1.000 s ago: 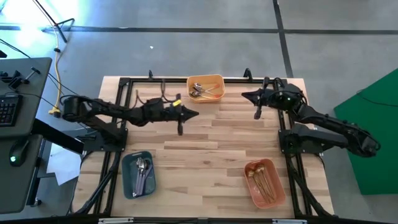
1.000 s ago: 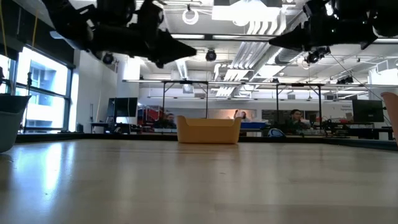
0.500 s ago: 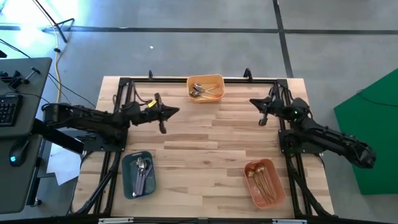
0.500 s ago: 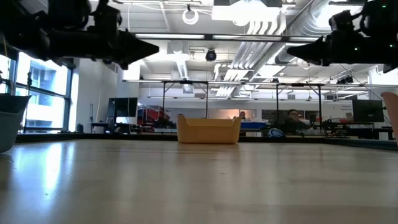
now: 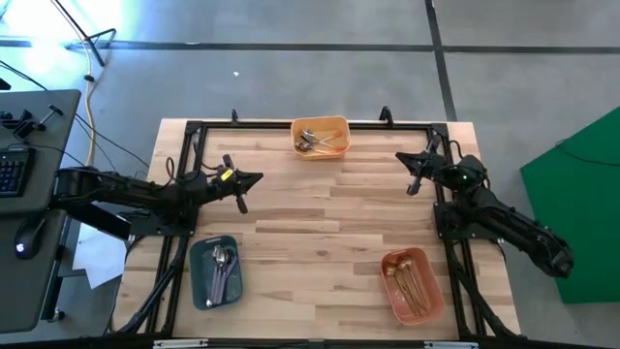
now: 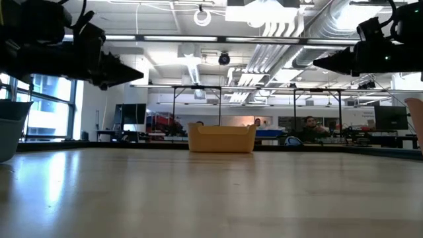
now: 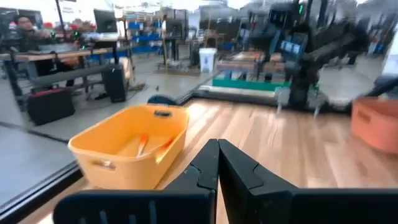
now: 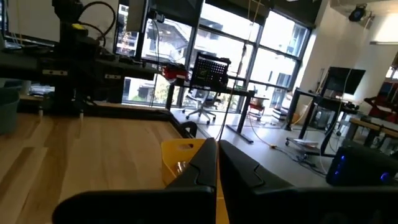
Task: Sort silverware by color (type)
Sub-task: Return to Home Position
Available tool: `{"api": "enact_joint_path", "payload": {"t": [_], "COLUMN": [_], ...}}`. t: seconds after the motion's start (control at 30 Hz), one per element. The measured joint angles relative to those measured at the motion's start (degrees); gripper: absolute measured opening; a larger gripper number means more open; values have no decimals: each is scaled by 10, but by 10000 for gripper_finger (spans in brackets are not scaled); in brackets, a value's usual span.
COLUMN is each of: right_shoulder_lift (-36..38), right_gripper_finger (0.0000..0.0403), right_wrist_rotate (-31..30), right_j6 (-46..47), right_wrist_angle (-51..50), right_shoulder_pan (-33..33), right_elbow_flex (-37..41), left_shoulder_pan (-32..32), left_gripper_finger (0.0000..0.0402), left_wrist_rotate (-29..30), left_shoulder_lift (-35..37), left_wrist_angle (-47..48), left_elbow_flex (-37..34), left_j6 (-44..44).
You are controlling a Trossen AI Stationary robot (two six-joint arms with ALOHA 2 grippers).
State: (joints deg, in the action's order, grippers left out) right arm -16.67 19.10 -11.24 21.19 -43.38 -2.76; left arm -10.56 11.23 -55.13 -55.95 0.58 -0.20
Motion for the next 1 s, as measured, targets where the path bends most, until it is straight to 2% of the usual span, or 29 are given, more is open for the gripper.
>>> {"api": "enact_joint_path", "payload": {"t": [0.17,0.3,0.43,0.77,1.0], "right_shoulder_lift": [33,51,71,166,165], "right_gripper_finger": [0,0,0,0,0], "right_wrist_rotate": [13,28,80,81,63], "right_j6": [3,13,35,39,51], "right_wrist_angle": [-34,-93,-121,-182,-167], "right_shoulder_pan": [-24,-55,-81,-104,-105], "right_elbow_flex": [0,0,0,0,0], "left_shoulder_pan": [30,48,55,55,46], "left_gripper_finger": [0,0,0,0,0], "left_wrist_rotate": [52,52,60,38,43], "left_shoulder_lift": [26,55,100,243,344], "left_wrist_angle": [40,54,124,229,322], "left_elbow_flex": [1,1,1,1,1], "left_j6": [13,42,59,33,30]}}
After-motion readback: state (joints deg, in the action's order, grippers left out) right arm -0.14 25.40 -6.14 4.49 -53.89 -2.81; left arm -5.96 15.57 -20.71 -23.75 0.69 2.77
